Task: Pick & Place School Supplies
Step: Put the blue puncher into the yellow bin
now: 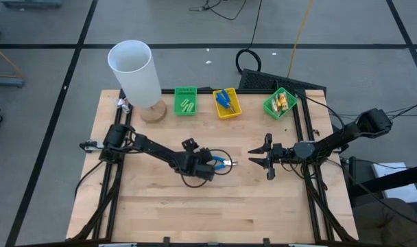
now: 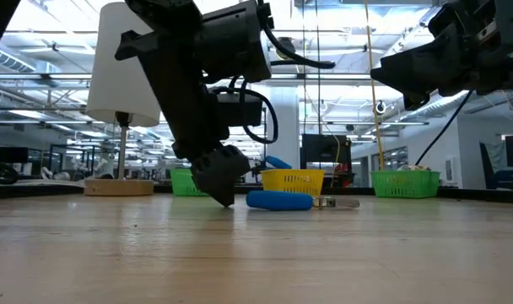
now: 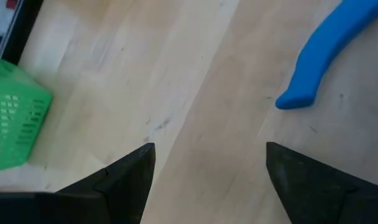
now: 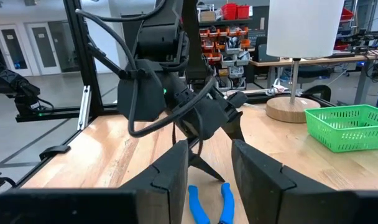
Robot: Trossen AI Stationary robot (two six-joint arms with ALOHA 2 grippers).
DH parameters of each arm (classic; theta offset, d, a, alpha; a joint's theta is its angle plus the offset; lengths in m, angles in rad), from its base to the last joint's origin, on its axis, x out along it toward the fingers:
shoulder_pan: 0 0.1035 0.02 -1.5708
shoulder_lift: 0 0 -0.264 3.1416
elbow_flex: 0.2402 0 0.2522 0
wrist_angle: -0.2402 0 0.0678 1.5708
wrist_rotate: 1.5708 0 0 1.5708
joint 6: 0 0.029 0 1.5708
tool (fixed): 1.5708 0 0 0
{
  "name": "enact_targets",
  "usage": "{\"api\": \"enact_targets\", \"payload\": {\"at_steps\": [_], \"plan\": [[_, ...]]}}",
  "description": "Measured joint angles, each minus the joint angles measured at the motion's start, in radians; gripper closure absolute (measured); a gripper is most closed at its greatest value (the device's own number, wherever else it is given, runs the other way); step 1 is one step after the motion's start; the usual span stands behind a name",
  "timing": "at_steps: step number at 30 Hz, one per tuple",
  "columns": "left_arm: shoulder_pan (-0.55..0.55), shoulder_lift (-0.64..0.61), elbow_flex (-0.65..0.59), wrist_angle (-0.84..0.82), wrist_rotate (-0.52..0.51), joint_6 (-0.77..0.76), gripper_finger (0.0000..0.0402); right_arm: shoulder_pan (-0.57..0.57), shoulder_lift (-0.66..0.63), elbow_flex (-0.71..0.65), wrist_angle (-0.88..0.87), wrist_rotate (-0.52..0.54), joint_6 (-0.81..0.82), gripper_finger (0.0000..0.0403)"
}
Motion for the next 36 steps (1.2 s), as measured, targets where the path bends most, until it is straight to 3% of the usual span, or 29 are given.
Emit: {"api": "enact_targets", "payload": {"at_steps": [12,18,26,32,36], "plan": [[-0.088,-0.045,-0.001,0.023,0.046,0.07,0.0092,0.0,0.0,0.0,-0.007,-0.001,0.0,0.0289],[-0.134,-0.045,-0.023,0.324,0.114,0.256,0.0092,0.0,0.0,0.0,-0.006,0.0,0.003,0.0289],[-0.1,-0.034,-0.054,0.505,0.151,0.378,0.0092,0.0,0.0,0.0,0.004,0.001,0.007,0.0289],[-0.029,0.025,-0.056,0.556,0.323,0.344,0.0092,0.0,0.0,0.0,0.016,0.001,0.007,0.0289],[-0.005,0.031,-0.056,0.546,0.376,0.318,0.0092,0.0,0.0,0.0,0.015,0.0,0.007,0.0289]]}}
